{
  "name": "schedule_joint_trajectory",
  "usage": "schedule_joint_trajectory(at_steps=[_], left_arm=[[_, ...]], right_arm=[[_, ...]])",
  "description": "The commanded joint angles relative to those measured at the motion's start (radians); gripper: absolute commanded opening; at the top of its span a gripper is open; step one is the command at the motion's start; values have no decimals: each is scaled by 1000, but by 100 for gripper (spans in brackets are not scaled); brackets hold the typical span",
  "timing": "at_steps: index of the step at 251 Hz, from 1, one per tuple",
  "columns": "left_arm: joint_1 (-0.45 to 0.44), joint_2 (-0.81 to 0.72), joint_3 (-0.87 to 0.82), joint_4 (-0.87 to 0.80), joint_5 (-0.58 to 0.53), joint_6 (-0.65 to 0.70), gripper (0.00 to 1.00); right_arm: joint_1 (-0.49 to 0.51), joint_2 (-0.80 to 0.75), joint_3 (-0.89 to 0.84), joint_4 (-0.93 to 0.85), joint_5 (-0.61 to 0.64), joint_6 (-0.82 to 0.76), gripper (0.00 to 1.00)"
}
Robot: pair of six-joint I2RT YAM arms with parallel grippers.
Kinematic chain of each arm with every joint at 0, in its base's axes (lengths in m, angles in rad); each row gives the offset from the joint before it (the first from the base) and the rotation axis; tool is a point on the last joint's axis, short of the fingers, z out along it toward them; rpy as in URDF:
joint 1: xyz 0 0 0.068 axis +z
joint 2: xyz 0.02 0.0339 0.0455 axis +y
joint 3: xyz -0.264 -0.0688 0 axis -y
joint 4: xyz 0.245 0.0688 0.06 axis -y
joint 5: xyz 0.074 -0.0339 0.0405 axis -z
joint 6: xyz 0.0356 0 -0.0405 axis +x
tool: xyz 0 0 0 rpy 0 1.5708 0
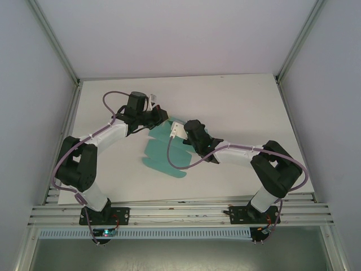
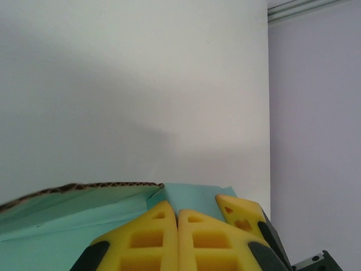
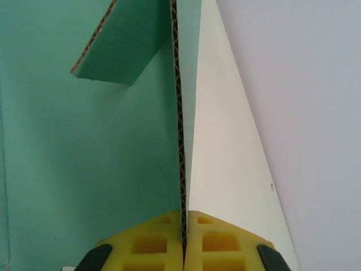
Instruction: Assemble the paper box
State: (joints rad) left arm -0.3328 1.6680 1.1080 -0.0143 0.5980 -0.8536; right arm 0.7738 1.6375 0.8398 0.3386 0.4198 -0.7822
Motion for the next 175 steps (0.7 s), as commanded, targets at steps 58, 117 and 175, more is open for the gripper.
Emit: schedule_joint_trajectory(at_steps=[58, 117, 175], left_arm=[[-26, -68, 25, -111, -42, 140, 42], [77, -342, -125, -297, -347, 349, 100], [245, -438, -327, -199, -323, 328, 100]], right_arm=[[0, -49, -43, 101, -39, 9, 0], [-74, -134, -125, 109, -120, 80, 0], [-128, -188, -187, 145, -276, 129, 0]])
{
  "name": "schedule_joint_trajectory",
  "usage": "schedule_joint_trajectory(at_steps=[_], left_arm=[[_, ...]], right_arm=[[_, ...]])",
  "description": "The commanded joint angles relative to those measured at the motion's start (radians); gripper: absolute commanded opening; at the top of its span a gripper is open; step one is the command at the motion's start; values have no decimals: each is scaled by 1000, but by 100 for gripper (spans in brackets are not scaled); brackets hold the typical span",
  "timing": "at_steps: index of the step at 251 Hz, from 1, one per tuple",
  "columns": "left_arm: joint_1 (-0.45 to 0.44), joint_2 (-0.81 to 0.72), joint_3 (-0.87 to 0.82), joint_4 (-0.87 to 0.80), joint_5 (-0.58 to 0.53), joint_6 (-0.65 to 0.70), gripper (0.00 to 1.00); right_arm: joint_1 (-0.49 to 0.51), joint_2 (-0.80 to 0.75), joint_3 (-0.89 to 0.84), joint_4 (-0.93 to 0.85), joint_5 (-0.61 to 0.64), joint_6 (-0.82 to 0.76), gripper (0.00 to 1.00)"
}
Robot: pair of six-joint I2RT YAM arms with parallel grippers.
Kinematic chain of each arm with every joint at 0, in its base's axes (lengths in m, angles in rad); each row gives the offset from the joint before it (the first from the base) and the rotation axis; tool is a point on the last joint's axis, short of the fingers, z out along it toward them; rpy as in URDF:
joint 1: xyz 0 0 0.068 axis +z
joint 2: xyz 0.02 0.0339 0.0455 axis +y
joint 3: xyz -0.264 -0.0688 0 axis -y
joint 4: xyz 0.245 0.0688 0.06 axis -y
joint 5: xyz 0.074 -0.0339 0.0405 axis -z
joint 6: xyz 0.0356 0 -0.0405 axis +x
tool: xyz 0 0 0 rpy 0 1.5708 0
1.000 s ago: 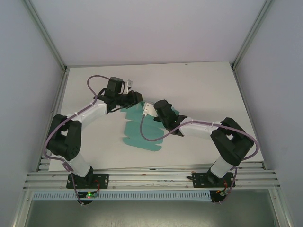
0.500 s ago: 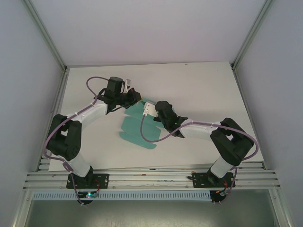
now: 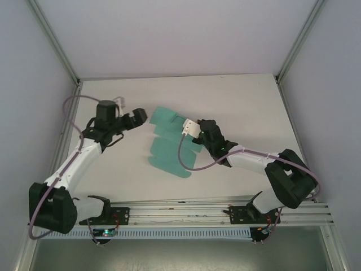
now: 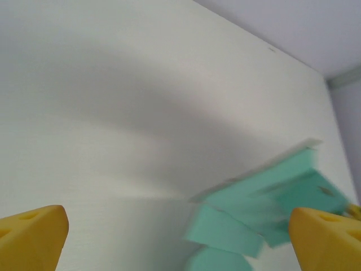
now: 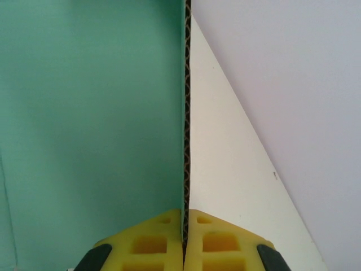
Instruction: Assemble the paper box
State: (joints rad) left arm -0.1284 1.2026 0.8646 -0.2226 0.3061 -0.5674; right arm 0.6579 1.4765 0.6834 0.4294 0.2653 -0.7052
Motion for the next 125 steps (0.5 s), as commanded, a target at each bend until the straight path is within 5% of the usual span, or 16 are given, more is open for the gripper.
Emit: schedule_joint_trajectory(at_steps=[1, 37, 80, 125], left_arm=[[42, 29, -84, 11, -28, 43, 100], [44, 142, -103, 159, 136, 87, 100], [40, 258, -99, 307, 346, 84, 85], [22, 285, -142, 443, 442, 61, 83]], right_arm=[[-13, -27, -30, 55, -125, 52, 0], [-35, -32, -16, 63, -179, 86, 0], [-58, -14, 20, 65, -181, 140, 0], [-70, 17, 49, 62, -191, 165, 0]])
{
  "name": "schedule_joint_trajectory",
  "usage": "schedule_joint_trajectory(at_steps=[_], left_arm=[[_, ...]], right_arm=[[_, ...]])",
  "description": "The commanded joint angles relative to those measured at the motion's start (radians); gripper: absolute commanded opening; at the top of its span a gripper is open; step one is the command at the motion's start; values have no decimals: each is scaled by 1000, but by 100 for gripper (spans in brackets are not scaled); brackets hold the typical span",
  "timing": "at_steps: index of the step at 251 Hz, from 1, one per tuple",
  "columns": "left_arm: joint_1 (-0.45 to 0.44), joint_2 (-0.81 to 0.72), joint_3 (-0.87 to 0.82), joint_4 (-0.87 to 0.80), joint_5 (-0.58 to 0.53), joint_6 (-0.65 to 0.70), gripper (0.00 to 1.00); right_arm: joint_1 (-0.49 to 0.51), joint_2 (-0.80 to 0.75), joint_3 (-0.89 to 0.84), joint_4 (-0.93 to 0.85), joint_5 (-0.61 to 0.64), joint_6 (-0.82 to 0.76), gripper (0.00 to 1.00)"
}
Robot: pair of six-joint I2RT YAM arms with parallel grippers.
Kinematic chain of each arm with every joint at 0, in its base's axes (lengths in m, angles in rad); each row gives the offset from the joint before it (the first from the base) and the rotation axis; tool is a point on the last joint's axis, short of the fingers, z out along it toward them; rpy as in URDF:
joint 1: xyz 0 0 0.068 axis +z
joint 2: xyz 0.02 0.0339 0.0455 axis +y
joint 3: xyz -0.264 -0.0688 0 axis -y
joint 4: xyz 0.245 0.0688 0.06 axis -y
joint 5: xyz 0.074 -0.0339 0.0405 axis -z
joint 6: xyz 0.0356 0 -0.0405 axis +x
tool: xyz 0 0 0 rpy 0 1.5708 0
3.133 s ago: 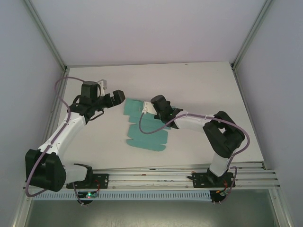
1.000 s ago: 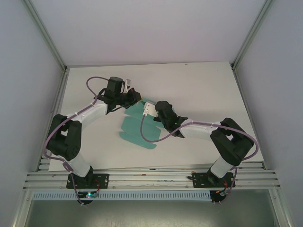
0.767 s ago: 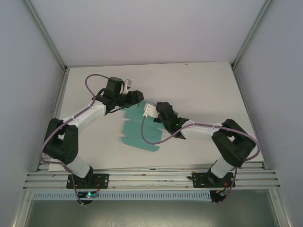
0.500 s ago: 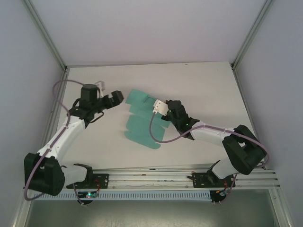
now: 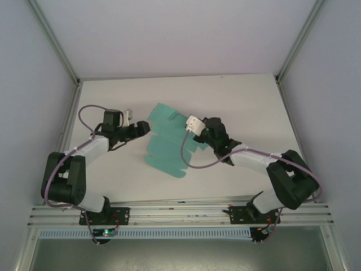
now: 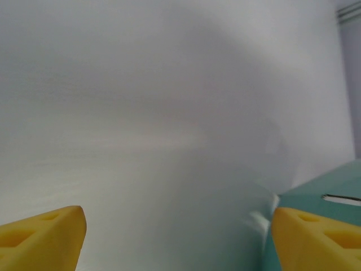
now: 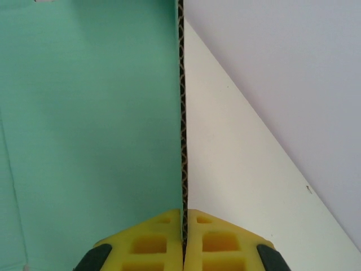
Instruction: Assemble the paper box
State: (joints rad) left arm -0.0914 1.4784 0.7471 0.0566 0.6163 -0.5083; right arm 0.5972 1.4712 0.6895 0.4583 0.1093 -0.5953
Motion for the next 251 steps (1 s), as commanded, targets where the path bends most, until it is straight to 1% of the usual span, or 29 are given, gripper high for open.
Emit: schedule_joint_trajectory(at_steps=[1, 24, 64, 90, 108, 159, 207, 237, 251], left_arm=[[-16, 10, -27, 165, 133, -2, 83], [-26, 21, -28, 192, 164, -4, 80], [-50, 56, -20, 232, 218, -10, 80], [-72, 94, -15, 285, 252, -33, 77], [-87, 115, -7, 313, 260, -42, 77], [-119, 156, 28, 319, 250, -51, 53], [-131, 149, 10, 369, 196, -75, 28], [-133, 148, 4, 365, 174, -75, 17], [-135, 145, 2, 360, 172, -73, 15]], right_arm=[[-9, 22, 44, 33, -35, 56, 0], [-10, 37, 55, 28, -35, 65, 0], [-11, 44, 63, 33, -41, 95, 0], [-11, 41, 56, 49, -51, 119, 0], [-10, 40, 52, 60, -57, 137, 0], [-8, 37, 30, 86, -110, 159, 0], [-5, 24, 3, 85, -152, 151, 0], [-5, 9, -17, 87, -183, 146, 0], [-4, 2, -23, 86, -180, 141, 0]])
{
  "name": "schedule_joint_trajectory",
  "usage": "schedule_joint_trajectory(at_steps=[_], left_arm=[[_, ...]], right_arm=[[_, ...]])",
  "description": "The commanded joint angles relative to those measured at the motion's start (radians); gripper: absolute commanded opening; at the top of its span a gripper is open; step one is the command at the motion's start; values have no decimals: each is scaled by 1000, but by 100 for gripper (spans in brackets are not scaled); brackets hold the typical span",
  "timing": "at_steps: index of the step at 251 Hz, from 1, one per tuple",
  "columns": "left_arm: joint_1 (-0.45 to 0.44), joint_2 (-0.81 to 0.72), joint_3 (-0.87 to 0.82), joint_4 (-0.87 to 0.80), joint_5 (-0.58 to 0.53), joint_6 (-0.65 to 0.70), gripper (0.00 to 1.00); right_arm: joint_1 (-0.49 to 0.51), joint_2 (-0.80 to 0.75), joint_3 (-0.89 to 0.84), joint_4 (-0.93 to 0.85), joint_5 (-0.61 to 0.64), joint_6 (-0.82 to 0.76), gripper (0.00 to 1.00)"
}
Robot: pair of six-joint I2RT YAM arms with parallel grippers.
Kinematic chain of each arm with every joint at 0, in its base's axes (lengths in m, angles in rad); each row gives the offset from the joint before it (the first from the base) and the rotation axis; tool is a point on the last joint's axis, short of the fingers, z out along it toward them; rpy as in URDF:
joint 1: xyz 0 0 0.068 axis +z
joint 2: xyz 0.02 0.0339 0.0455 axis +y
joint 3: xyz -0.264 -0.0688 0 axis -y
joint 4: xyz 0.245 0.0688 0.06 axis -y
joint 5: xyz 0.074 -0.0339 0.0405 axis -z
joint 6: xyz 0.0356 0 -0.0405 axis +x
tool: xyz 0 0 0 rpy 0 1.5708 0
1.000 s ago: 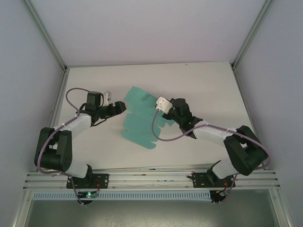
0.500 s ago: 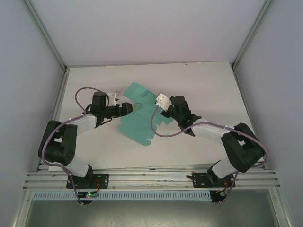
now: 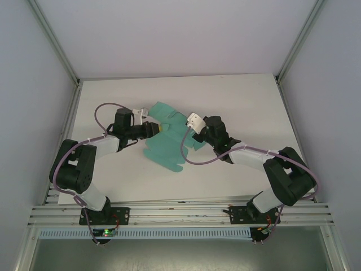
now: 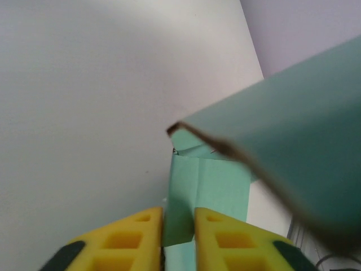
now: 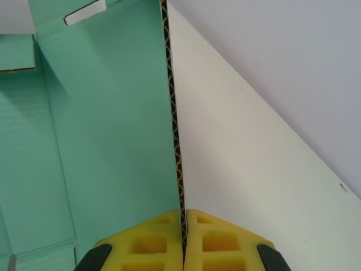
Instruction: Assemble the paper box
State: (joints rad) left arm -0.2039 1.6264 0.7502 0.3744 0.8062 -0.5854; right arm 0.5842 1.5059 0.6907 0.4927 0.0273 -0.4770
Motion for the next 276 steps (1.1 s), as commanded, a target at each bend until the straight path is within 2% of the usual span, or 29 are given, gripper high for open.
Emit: schedule_joint_trajectory(at_steps=[1, 74, 104, 126, 139, 155, 162, 175, 185, 192, 243, 276], left_arm=[[-22, -2, -1, 41, -18, 5, 15], [-37, -59, 5, -113, -126, 75, 4], [-38, -71, -7, -107, -127, 65, 5], [-38, -78, -9, -129, -137, 60, 15], [-38, -89, -12, -151, -151, 63, 28], [-39, -118, -18, -192, -176, 77, 37], [-38, -136, -21, -216, -184, 88, 46], [-39, -179, -27, -267, -222, 106, 71], [-38, -219, -30, -324, -281, 114, 85], [-38, -248, -28, -370, -328, 125, 99], [-35, -414, 29, -654, -646, 126, 100], [-15, -424, 70, -679, -789, 91, 100]], right_arm=[[9, -33, -24, 51, -98, 22, 0], [13, -78, 2, -49, -48, -82, 0], [40, -76, 20, -82, 14, -154, 0], [72, -68, 37, -98, 90, -217, 0], [89, -55, 56, -114, 146, -266, 0], [106, -33, 78, -130, 210, -323, 0], [113, -18, 85, -129, 242, -350, 0], [126, 13, 96, -117, 304, -402, 0], [138, 38, 101, -96, 351, -446, 0], [145, 57, 103, -76, 379, -479, 0], [184, 157, 91, 98, 465, -661, 0], [206, 179, 55, 212, 440, -737, 0]])
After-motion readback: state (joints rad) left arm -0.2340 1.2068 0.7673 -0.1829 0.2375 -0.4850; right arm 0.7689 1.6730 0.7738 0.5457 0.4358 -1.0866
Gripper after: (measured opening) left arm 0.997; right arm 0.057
